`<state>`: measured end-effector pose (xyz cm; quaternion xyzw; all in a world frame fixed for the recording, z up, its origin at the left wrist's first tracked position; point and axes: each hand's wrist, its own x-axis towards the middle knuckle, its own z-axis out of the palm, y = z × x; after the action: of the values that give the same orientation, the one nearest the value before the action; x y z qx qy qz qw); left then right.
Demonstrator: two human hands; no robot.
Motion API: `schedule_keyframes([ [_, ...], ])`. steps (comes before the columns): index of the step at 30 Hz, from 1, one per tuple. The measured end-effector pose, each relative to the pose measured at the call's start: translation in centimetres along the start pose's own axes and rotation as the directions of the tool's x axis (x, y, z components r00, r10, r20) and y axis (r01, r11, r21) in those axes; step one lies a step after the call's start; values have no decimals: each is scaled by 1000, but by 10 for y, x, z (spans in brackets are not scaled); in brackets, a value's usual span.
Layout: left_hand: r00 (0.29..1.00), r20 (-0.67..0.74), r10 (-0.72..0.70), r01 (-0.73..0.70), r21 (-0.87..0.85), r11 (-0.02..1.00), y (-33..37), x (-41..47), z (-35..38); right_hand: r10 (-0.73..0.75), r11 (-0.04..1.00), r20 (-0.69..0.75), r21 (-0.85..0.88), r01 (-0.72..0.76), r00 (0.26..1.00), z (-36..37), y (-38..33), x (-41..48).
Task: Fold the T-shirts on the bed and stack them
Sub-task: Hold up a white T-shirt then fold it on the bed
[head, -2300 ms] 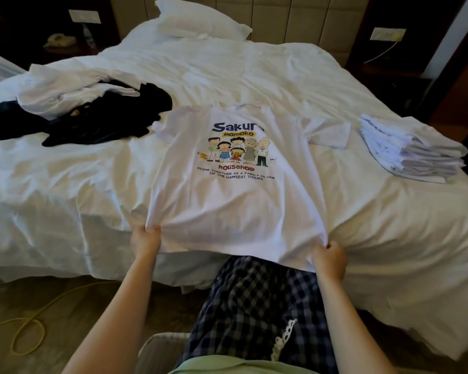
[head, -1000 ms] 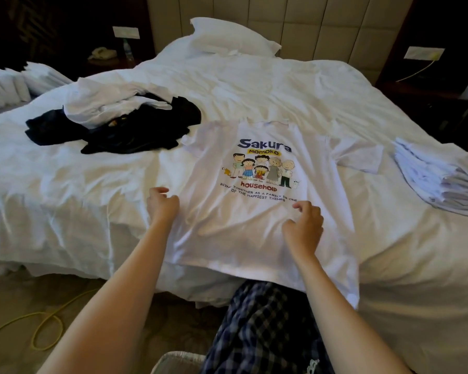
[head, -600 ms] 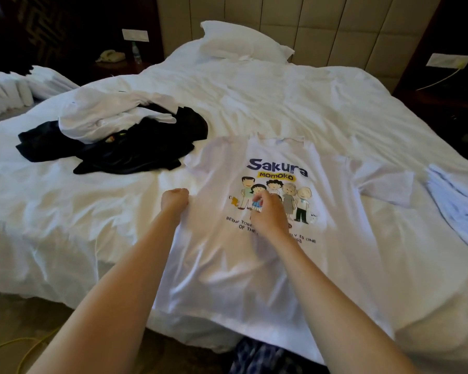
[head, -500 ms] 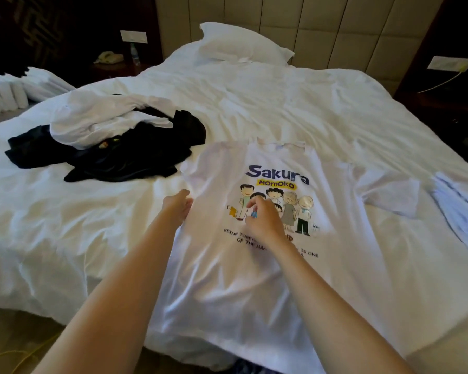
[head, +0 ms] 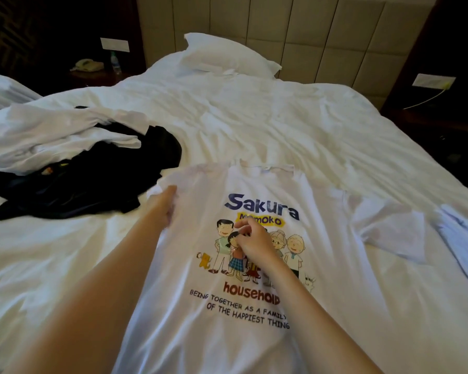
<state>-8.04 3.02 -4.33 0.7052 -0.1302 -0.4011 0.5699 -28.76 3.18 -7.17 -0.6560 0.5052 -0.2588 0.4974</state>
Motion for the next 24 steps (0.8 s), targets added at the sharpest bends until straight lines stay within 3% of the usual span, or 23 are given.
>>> schedule_keyframes([
  [3, 972, -25, 233, -221, 226, 949, 30, -1, 12, 29, 999, 22, 22, -30, 999, -11, -2, 5],
  [5, 911, 13, 413, -385, 386, 838, 54, -20, 30, 61, 996, 22, 70, -62, 998, -20, -4, 8],
  [7, 856, 72, 512, -487, 443, 753, 72, -45, 56, 116, 979, -6, 169, -113, 993, -32, -7, 10],
  [9, 833, 236, 500, -552, 394, 735, 76, -70, 88, 168, 934, -47, 327, -144, 985, -45, -9, 12],
  [10, 795, 331, 508, -601, 319, 733, 74, -88, 99, 189, 890, -61, 432, -145, 980, -52, -8, 13],
  [11, 706, 466, 533, -663, 170, 729, 69, -101, 111, 204, 820, -61, 556, -136, 977, -60, -10, 14],
  [13, 501, 786, 362, -570, -15, 822, 50, -115, 125, 194, 613, -35, 784, -93, 980, -76, -10, 14],
  [15, 388, 922, 17, -426, 163, 890, 35, -123, 128, 174, 390, -9, 919, -61, 985, -91, -3, 17],
  [16, 371, 928, -35, -470, 220, 855, 29, -120, 129, 201, 316, -19, 948, -47, 979, -99, 2, 19],
  [18, 431, 902, 11, -611, 283, 740, 23, -111, 128, 306, 277, -54, 960, -35, 951, -112, 17, 21],
  [21, 527, 847, 64, -735, 416, 535, 17, -96, 114, 425, 461, -123, 882, -97, 897, -125, 32, 22],
  [24, 599, 800, -37, -774, 590, 232, 1, -82, 101, 433, 621, -98, 753, -218, 896, -131, 30, 26],
])
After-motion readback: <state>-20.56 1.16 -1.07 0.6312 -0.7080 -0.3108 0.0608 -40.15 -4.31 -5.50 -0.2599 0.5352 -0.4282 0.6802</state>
